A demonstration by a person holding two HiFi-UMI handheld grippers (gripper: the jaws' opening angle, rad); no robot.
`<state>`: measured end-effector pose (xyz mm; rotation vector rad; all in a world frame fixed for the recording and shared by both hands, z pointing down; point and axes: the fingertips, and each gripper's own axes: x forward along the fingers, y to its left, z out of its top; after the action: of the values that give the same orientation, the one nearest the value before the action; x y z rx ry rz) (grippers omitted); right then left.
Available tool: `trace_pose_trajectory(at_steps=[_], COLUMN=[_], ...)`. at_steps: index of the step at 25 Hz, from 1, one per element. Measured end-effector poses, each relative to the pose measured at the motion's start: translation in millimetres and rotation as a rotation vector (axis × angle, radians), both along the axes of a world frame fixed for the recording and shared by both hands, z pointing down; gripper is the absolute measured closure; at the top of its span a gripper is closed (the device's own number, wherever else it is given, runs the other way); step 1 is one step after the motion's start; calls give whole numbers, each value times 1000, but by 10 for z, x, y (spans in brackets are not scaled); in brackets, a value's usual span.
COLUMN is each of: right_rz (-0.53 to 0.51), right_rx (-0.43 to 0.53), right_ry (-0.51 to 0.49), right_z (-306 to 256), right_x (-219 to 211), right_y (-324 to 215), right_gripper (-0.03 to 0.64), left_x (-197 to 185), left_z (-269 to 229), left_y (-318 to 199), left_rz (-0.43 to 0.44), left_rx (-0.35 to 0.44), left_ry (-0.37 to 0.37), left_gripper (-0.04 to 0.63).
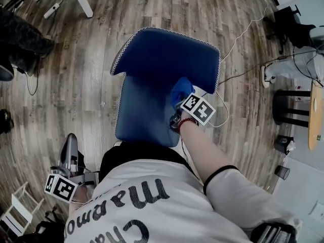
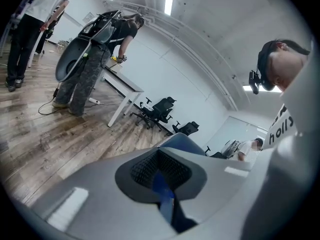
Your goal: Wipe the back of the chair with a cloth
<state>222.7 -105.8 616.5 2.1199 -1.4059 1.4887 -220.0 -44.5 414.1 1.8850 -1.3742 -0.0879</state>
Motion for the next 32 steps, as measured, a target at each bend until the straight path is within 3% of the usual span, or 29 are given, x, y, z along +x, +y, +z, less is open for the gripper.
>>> trace_pose_trajectory(at_steps=[6, 12, 16, 22, 27, 32], right_rz=[-377, -566, -537, -426, -486, -434], right_rx=[62, 70, 32, 6, -17, -21], right_ry=[-173, -192, -196, -219, -116, -96], right_z=[36, 38, 149, 288, 310, 320], right_x=[-1374, -2057, -2116, -1829, -1540, -1307], right_y=[-667, -957, -1168, -1305, -1349, -1293], right_gripper=[537, 537, 537, 537, 531, 529], left_x=[-240, -491, -630, -725, -670, -664], left_z=[-15, -13, -26, -49, -49, -54], left_y=[186, 463, 581, 663, 633, 596], left_rz=[-86, -179, -221, -256, -248, -233], left_rx=[-15, -40, -49, -45, -44, -40], left_ry=[-19, -45, -62, -66, -65, -65], left_gripper=[588, 588, 588, 588, 588, 588])
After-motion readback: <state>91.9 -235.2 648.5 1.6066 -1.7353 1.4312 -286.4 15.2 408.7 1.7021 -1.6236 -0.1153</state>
